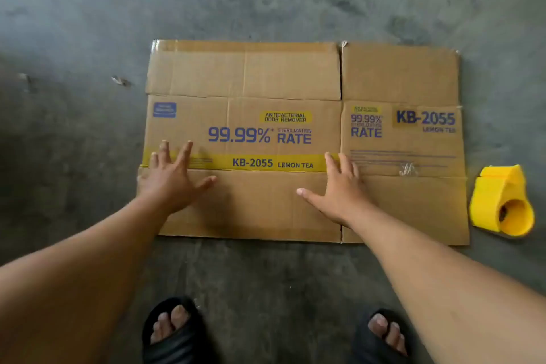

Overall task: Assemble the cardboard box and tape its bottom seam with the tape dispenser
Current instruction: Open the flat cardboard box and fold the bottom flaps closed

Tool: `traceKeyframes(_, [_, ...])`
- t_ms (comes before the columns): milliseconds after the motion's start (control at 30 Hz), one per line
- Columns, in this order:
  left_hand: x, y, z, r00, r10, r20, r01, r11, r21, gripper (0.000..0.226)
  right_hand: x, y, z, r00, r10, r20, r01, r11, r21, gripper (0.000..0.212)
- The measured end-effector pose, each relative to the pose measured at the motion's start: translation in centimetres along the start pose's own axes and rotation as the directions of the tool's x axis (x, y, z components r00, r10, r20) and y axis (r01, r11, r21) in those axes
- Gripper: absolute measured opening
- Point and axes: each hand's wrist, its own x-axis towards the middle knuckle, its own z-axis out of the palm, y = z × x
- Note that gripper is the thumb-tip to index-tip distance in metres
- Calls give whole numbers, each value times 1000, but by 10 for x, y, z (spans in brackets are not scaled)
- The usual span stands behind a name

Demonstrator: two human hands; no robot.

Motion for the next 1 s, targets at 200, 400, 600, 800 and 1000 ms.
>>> traceKeyframes(200, [33,-19,60,969,-29,-246,43,998,53,106,41,15,66,973,-96,-212,88,995,-44,115])
traceKeyframes(400, [51,-18,73,947,-24,-320,23,1000,-8,113,73,20,48,969,-145,-200,131,988,-84,114])
traceKeyframes(600, [20,-46,77,944,-251,-215,197,949,-245,129,51,10,44,971,6,-239,-12,1000,-23,95])
traceKeyframes(800, [14,-40,84,935,-240,-262,166,947,-273,124,31,-5,70,942,111,-317,-113,994,13,101])
traceKeyframes(1000, [10,-47,73,936,-153,-318,64,960,-273,117,26,16,39,925,78,-371,25,964,263,92])
